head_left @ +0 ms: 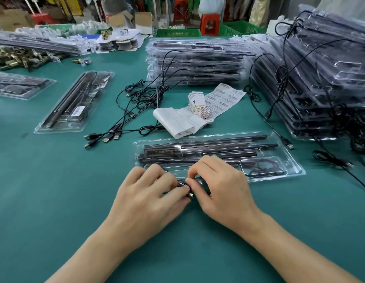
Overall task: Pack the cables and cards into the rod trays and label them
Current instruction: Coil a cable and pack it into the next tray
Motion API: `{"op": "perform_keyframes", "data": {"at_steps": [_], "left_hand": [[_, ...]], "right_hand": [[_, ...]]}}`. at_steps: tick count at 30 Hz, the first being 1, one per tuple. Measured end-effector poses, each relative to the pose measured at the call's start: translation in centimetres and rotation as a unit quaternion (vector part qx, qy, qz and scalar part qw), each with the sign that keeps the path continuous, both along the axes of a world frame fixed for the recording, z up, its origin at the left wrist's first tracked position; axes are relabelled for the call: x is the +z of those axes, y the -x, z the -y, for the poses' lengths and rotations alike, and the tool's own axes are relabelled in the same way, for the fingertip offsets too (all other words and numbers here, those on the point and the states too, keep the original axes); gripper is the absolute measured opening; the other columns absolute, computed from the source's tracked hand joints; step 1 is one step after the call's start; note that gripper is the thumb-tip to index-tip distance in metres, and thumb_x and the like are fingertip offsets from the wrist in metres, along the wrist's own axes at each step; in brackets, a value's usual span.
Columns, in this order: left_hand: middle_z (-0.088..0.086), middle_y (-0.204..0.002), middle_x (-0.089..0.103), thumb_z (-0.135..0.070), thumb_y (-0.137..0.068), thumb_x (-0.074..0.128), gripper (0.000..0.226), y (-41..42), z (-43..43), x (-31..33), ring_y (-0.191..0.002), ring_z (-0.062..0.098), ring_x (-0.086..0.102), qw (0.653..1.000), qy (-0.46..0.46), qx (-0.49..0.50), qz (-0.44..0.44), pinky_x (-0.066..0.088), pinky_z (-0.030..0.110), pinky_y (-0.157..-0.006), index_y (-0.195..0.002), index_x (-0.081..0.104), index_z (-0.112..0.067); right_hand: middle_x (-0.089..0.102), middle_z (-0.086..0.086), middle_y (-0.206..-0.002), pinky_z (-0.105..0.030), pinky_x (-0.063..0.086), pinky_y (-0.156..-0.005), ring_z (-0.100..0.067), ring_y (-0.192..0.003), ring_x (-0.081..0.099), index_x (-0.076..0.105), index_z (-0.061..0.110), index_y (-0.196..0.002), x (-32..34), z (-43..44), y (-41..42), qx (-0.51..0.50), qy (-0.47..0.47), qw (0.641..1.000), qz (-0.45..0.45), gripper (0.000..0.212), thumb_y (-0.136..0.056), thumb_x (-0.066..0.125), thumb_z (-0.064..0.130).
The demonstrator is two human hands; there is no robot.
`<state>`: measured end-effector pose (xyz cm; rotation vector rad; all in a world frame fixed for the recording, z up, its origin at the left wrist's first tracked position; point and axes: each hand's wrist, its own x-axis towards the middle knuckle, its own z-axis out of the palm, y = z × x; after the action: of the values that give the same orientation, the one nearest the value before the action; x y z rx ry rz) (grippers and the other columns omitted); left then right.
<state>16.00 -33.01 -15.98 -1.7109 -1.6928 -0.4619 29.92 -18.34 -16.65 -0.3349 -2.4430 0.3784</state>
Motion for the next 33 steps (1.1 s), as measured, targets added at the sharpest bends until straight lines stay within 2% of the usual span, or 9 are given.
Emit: {"op": "perform_keyframes", "data": {"at_steps": [7, 12, 15, 19, 22, 24, 26, 30, 33], "left_hand": [[-0.004, -0.085, 0.065, -0.026, -0.092, 0.074, 0.024, 0.2, -0.7, -0.7, -0.087, 0.022, 0.051, 0.994, -0.067, 0.076, 0.032, 0.036, 0.037, -0.077, -0.069, 0.066, -0.023], [-0.003, -0.096, 0.06, -0.035, -0.089, 0.078, 0.025, 0.9, -0.2, -0.8, -0.094, 0.024, 0.052, 0.993, -0.069, 0.074, 0.067, 0.033, 0.037, -0.087, -0.071, 0.064, -0.023], [-0.004, -0.091, 0.054, -0.043, -0.091, 0.076, 0.032, 1.4, 1.2, -0.3, -0.085, 0.023, 0.05, 0.991, -0.076, 0.07, 0.083, 0.031, 0.034, -0.083, -0.072, 0.06, -0.022], [-0.009, -0.076, 0.057, -0.045, -0.094, 0.067, 0.035, 1.8, 5.4, -0.7, -0.074, 0.018, 0.053, 0.986, -0.036, 0.091, 0.135, 0.039, 0.034, -0.072, -0.068, 0.064, -0.022], [-0.013, -0.102, 0.067, -0.049, -0.096, 0.057, 0.033, 2.8, 7.9, -1.3, -0.096, 0.017, 0.061, 0.941, -0.007, 0.181, 0.287, 0.046, 0.032, -0.088, -0.099, 0.078, -0.024], [-0.017, -0.128, 0.062, -0.056, -0.098, 0.052, 0.045, 3.6, 7.8, -1.0, -0.12, 0.014, 0.053, 0.902, 0.051, 0.207, 0.377, 0.042, 0.034, -0.103, -0.128, 0.071, -0.027], [-0.018, -0.146, 0.05, -0.054, -0.102, 0.049, 0.048, 4.3, 7.2, -0.7, -0.136, 0.015, 0.041, 0.886, 0.111, 0.186, 0.411, 0.033, 0.042, -0.115, -0.144, 0.056, -0.033], [-0.028, -0.16, 0.027, -0.06, -0.094, 0.039, 0.06, 5.5, 5.4, -0.4, -0.148, 0.007, 0.021, 0.878, 0.173, 0.179, 0.41, 0.016, 0.036, -0.117, -0.152, 0.033, -0.045], [-0.026, -0.157, 0.034, -0.065, -0.097, 0.049, 0.056, 5.5, 5.2, -0.5, -0.147, 0.005, 0.025, 0.874, 0.153, 0.182, 0.425, 0.017, 0.036, -0.116, -0.147, 0.048, -0.041]], "right_hand": [[0.054, 0.012, -0.086, -0.032, 0.044, -0.05, -0.008, -0.078, 0.049, 0.061, 0.021, -0.088, 0.2, 0.1, 0.0, 0.0, 0.002, 1.0, -0.007, 0.006, -0.091, 0.066, 0.022], [0.052, 0.012, -0.084, -0.027, 0.042, -0.05, -0.008, -0.077, 0.048, 0.06, 0.02, -0.086, 0.2, 0.3, -0.1, -0.001, -0.003, 1.0, -0.013, 0.007, -0.09, 0.066, 0.02], [0.052, 0.012, -0.083, -0.026, 0.039, -0.048, -0.007, -0.076, 0.046, 0.06, 0.021, -0.086, 0.2, 0.4, -0.1, -0.009, -0.009, 1.0, -0.012, 0.008, -0.091, 0.066, 0.021], [0.052, 0.013, -0.083, -0.028, 0.04, -0.048, -0.006, -0.075, 0.044, 0.06, 0.021, -0.084, 0.0, 0.3, 0.0, -0.01, -0.003, 1.0, -0.018, 0.009, -0.091, 0.067, 0.02], [0.051, 0.013, -0.082, -0.027, 0.04, -0.049, -0.007, -0.075, 0.044, 0.06, 0.022, -0.084, 0.0, 0.3, 0.1, -0.009, -0.003, 1.0, -0.018, 0.01, -0.091, 0.067, 0.02], [0.051, 0.013, -0.082, -0.027, 0.039, -0.048, -0.007, -0.075, 0.043, 0.06, 0.021, -0.084, 0.0, 0.3, 0.0, -0.01, -0.004, 1.0, -0.02, 0.01, -0.091, 0.066, 0.021], [0.051, 0.013, -0.082, -0.027, 0.039, -0.047, -0.006, -0.075, 0.042, 0.06, 0.021, -0.084, 0.0, 0.3, 0.0, -0.008, -0.004, 1.0, -0.019, 0.009, -0.091, 0.066, 0.02], [0.051, 0.014, -0.084, -0.028, 0.042, -0.049, -0.003, -0.076, 0.04, 0.06, 0.022, -0.085, -0.1, 0.3, -0.1, -0.007, 0.0, 1.0, -0.018, 0.009, -0.09, 0.068, 0.02], [0.051, 0.014, -0.084, -0.029, 0.042, -0.049, -0.005, -0.076, 0.043, 0.061, 0.022, -0.086, -0.2, 0.2, 0.0, -0.004, 0.004, 1.0, -0.019, 0.01, -0.09, 0.069, 0.02]]}}
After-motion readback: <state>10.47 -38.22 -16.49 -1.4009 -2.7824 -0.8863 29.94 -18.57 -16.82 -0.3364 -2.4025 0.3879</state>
